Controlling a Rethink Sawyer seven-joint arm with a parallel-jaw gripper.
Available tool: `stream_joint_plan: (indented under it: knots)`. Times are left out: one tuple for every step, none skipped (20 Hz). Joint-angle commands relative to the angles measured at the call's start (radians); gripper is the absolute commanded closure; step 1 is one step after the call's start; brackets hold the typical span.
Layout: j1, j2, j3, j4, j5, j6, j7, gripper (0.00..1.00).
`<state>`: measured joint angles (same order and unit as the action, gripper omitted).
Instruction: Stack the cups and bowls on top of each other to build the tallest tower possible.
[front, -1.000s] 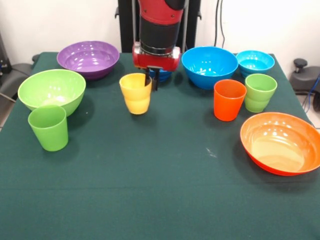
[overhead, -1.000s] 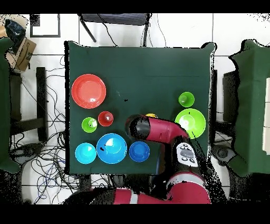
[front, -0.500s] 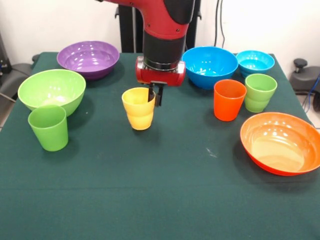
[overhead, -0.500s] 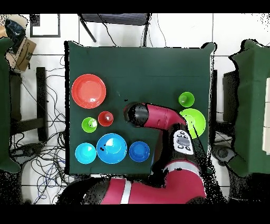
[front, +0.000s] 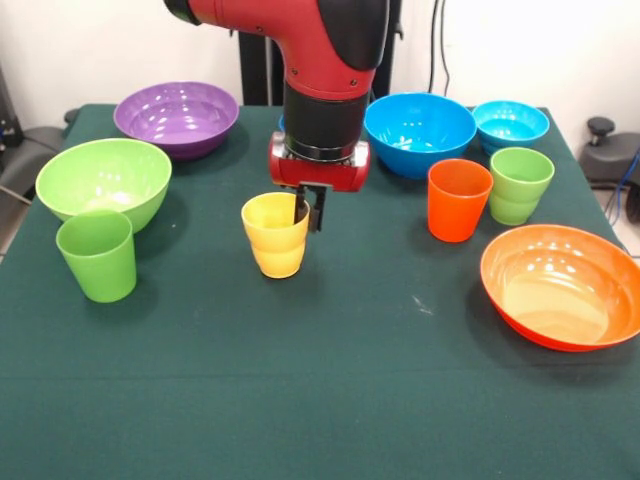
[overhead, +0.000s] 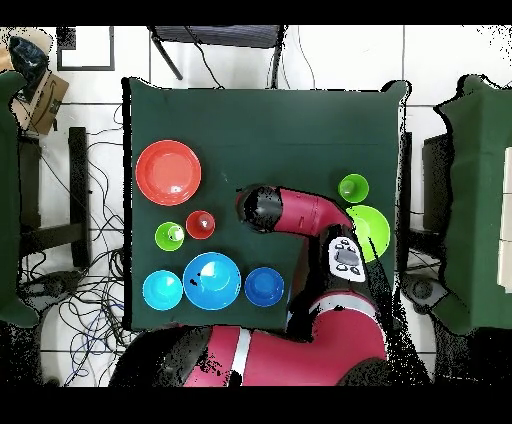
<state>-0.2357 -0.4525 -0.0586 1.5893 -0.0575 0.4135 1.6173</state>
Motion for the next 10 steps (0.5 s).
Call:
stream_joint_plan:
  knots:
    - [0.007,0.017,0.097,-0.059,0.028,0.077,0.099,1.00]
    - [0.013,0.017,0.096,-0.056,0.030,0.074,0.106,1.00]
    - [0.018,0.015,0.095,-0.053,0.032,0.071,0.112,1.00]
    - [0.018,0.014,0.095,-0.057,0.034,0.078,0.113,1.00]
    - [0.021,0.015,0.096,-0.054,0.036,0.071,0.118,1.00]
    - [0.023,0.016,0.097,-0.051,0.038,0.065,0.124,1.00]
    - [0.027,0.016,0.096,-0.048,0.039,0.060,0.129,1.00]
    - [0.030,0.015,0.095,-0.044,0.040,0.053,0.134,1.00]
    - [0.034,0.014,0.093,-0.044,0.041,0.049,0.136,1.00]
    - [0.037,0.013,0.093,-0.045,0.042,0.049,0.138,1.00]
